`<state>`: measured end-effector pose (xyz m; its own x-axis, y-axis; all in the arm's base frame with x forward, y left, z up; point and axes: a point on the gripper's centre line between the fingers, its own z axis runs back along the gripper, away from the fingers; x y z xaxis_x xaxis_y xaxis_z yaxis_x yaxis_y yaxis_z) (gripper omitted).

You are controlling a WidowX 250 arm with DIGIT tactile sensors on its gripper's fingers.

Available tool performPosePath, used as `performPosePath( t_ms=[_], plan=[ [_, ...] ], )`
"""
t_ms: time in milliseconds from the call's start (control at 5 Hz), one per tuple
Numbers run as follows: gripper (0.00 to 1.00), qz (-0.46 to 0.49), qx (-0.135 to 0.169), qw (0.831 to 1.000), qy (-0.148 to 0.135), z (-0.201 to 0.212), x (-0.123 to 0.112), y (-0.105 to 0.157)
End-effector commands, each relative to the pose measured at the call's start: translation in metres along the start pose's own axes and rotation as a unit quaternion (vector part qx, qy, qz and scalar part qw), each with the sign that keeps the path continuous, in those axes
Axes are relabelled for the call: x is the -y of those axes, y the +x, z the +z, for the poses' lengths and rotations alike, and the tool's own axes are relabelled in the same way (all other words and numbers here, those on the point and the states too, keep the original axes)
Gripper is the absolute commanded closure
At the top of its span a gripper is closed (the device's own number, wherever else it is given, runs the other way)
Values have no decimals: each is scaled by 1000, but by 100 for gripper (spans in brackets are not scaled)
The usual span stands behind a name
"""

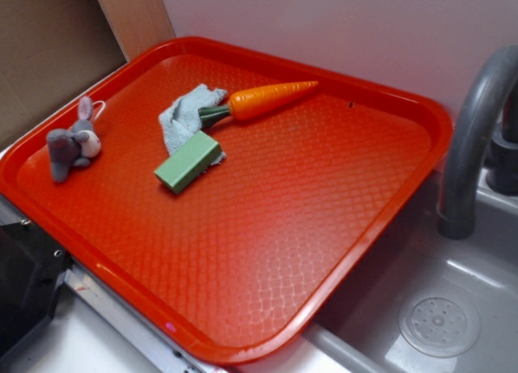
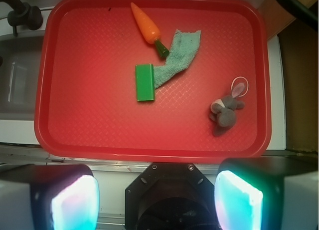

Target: Grab the carrot.

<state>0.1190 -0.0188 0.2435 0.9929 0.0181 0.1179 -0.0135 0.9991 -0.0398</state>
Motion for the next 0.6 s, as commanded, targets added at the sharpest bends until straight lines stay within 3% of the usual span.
performPosePath(
  t_ms=[0,400],
  plan=[
    [0,0,0,1000,0,0,0,0],
    [0,-116,64,991,-1,-31,20,42]
  ],
)
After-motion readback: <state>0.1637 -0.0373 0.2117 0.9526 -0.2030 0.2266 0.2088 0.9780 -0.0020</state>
